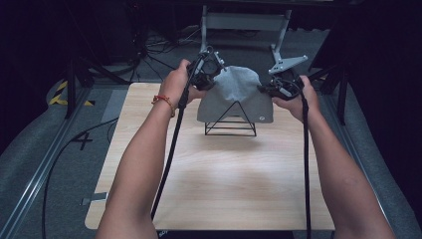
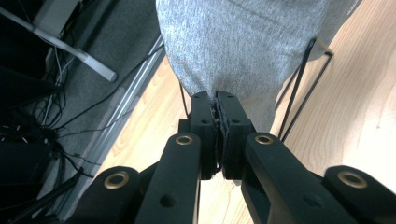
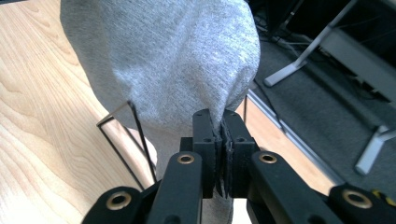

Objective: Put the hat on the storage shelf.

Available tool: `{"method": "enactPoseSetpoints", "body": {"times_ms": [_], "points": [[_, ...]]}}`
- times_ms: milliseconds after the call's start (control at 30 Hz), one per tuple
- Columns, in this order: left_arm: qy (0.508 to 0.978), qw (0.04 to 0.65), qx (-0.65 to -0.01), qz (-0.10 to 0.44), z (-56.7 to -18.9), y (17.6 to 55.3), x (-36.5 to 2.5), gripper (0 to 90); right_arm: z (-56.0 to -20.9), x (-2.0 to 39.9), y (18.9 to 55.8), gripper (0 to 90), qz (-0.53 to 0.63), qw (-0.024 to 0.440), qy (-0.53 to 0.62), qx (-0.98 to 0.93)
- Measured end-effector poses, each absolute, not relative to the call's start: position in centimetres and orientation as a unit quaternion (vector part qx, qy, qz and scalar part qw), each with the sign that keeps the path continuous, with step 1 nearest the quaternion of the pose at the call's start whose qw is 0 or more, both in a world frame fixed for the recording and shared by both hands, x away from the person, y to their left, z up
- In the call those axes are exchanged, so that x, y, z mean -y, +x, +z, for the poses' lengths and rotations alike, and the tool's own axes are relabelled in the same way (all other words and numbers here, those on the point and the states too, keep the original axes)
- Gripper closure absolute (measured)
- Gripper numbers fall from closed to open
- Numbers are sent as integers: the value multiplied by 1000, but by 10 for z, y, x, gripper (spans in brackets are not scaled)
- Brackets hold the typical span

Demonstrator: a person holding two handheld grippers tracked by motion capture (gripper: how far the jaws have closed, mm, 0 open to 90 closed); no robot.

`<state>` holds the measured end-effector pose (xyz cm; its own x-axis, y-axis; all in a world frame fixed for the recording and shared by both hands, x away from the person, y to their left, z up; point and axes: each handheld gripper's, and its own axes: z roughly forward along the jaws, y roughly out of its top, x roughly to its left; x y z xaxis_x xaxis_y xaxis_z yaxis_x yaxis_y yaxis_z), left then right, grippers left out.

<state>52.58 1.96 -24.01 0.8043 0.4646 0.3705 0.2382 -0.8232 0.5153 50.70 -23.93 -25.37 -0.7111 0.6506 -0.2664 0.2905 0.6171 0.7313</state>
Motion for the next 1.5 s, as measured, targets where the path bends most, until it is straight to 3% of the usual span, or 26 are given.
{"method": "enactPoseSetpoints", "body": {"times_ms": [533,800,1200,1333,1500], "points": [[925,240,-213,205,-310,531,-26,865,-320,237,513,860,328,219,289,-872],[921,251,-215,204,-320,526,-24,854,-330,237,513,856,307,217,295,-878],[932,217,-204,204,-316,523,-21,859,-327,231,511,853,277,213,289,-891],[926,225,-223,207,-316,523,-28,734,-327,233,512,765,262,220,303,-889],[921,225,-235,214,-317,515,-44,685,-318,241,506,727,267,231,306,-884]]}}
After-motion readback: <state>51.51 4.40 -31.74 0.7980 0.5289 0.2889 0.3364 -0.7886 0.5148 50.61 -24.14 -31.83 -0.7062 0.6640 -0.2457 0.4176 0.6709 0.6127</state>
